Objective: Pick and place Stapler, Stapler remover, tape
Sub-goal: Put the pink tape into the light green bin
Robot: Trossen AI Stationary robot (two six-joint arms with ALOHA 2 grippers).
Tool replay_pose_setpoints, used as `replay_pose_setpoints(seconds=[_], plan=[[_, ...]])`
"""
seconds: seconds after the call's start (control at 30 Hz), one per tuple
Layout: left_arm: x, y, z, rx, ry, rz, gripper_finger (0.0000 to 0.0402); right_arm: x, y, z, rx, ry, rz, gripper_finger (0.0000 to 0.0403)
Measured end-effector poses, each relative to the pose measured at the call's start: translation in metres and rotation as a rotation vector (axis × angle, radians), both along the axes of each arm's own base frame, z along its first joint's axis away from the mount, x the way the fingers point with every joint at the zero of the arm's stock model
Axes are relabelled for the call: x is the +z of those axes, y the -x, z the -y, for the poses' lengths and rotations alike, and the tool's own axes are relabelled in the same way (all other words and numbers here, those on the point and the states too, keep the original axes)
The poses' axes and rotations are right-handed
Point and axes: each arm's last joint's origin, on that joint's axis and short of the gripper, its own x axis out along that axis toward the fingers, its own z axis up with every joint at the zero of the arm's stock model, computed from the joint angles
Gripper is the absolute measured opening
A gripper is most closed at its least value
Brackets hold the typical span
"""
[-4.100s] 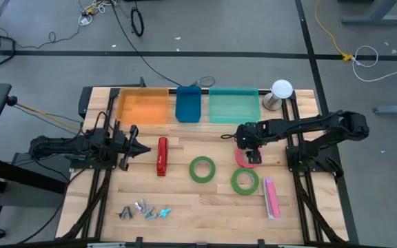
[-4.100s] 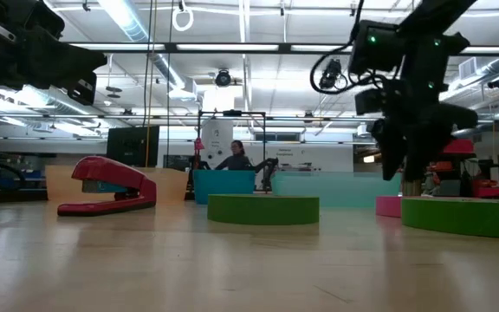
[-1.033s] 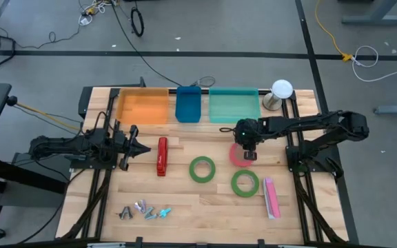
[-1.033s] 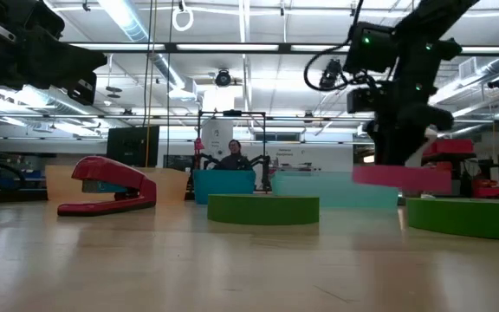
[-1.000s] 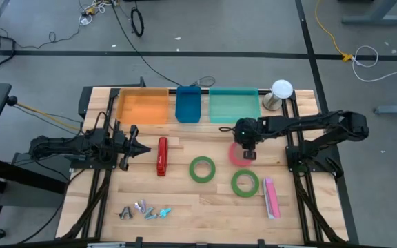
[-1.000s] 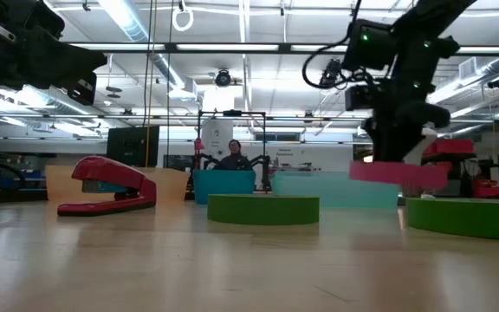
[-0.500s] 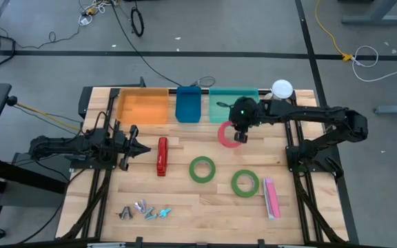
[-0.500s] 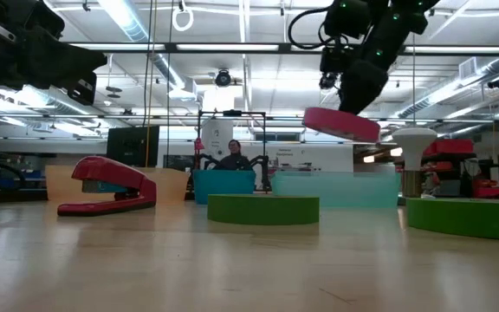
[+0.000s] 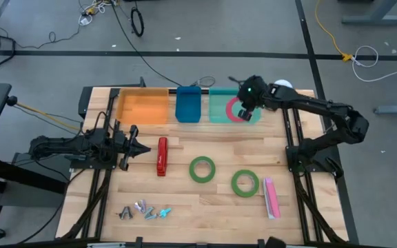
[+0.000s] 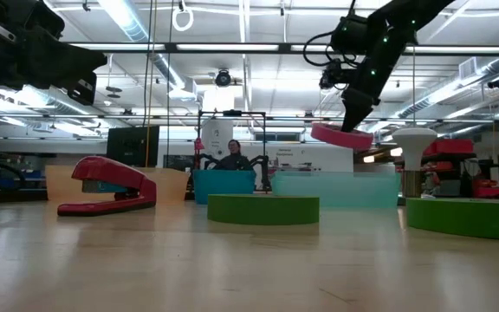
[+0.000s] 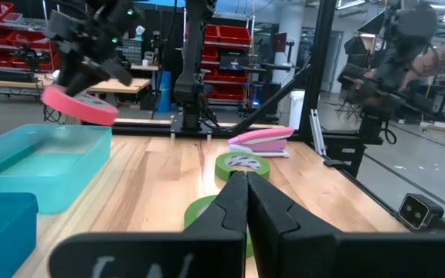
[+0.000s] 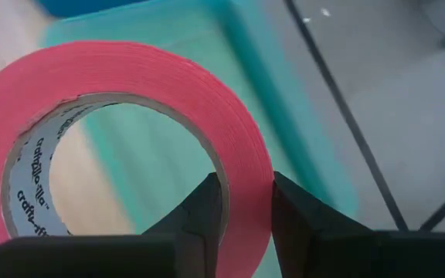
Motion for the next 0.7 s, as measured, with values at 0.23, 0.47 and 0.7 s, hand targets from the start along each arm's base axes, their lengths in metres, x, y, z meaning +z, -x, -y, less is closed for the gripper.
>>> replay_pose_setpoints(seconds=[0.23,0.47,0.7], plan=[[0.000,0.000,0.000,0.000,0.000,0.000,0.0003,0.007,0.010,0.027,-0.116,0.054,0.104,0.0091],[0.000,0.000,0.000,0.000,0.000,0.000,0.0003,0.008,0.018,0.043,-0.191,0.069,0.160,0.0091],[0.000,0.000,0.000,0.000,0.000,0.000,0.0003,-0.013,0.021,0.059,-0.242,0.007,0.094,0.0091]])
